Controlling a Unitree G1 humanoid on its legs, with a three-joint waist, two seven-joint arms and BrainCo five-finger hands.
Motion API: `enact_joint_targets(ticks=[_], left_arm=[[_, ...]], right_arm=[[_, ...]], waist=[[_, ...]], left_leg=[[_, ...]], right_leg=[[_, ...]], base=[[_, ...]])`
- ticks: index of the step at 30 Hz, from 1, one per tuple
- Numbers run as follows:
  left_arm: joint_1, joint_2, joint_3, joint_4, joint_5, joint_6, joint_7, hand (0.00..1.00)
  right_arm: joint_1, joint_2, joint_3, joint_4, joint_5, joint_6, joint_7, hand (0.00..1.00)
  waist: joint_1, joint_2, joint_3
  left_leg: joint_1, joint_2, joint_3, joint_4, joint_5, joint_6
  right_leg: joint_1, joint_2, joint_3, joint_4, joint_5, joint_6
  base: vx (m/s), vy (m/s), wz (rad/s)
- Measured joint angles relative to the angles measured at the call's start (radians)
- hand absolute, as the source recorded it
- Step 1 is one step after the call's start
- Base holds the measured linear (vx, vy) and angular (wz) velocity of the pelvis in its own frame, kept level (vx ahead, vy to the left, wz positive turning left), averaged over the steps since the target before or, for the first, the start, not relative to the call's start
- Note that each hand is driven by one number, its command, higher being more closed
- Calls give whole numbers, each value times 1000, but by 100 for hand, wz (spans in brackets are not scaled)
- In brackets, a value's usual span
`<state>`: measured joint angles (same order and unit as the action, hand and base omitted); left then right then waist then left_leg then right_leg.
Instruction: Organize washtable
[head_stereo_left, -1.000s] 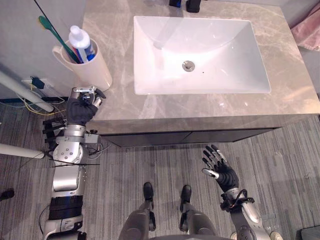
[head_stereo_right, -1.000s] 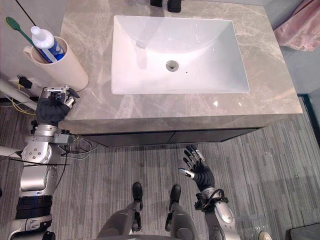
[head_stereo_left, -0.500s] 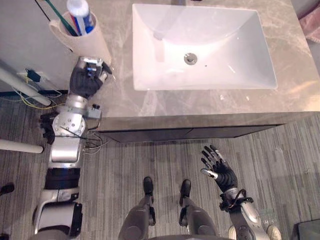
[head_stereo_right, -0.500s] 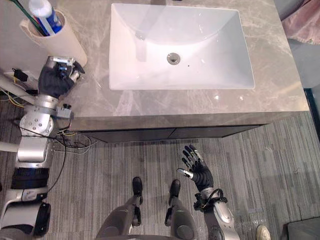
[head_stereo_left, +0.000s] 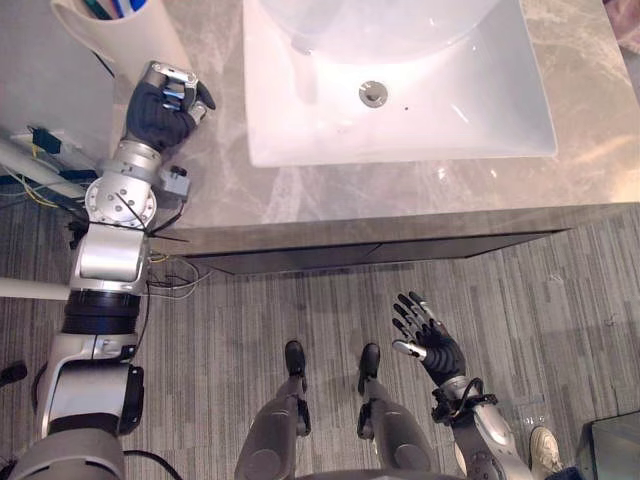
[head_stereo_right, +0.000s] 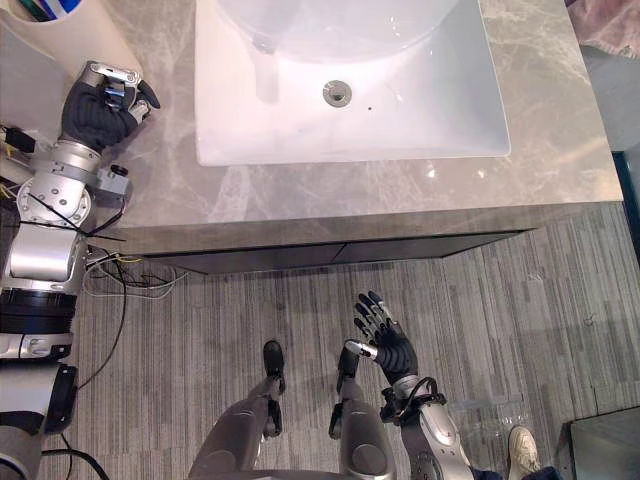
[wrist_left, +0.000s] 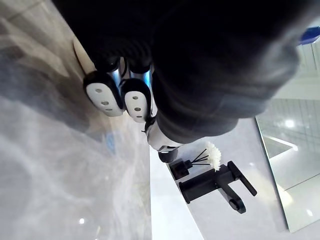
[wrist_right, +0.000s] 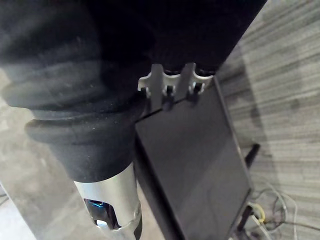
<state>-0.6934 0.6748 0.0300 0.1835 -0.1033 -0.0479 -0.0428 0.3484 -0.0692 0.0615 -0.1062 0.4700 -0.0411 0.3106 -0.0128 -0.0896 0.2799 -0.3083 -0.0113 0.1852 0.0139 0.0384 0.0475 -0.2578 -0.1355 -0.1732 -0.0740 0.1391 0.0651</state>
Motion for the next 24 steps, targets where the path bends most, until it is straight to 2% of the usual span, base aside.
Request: enact_joint_targets(ticks=[13, 16, 24], left_arm=[[-29, 21, -30, 21, -6, 0, -3, 100], [-12, 21, -7, 6, -12, 0, -1, 100], [131, 21, 150, -72, -15, 0, 1, 100]], right_arm=[[1, -2, 32, 3, -1, 1, -1, 0], [4, -2, 26, 3, -1, 1, 0, 0], [13, -2, 8, 3, -5, 8, 22, 0]], waist=[[1, -2, -1], [0, -1, -1], [6, 0, -9]], left_leg=[[-22, 8, 1, 27, -5, -6], [-19, 7, 0, 28, -4, -6], [9, 2, -16, 17, -4, -5]], right_leg=[[-10, 10, 10, -4, 0, -1], [-5, 13, 6, -4, 0, -1], [26, 11, -22, -1, -1, -2]], base=[[4, -4, -1], [0, 0, 0], [15, 12, 6]])
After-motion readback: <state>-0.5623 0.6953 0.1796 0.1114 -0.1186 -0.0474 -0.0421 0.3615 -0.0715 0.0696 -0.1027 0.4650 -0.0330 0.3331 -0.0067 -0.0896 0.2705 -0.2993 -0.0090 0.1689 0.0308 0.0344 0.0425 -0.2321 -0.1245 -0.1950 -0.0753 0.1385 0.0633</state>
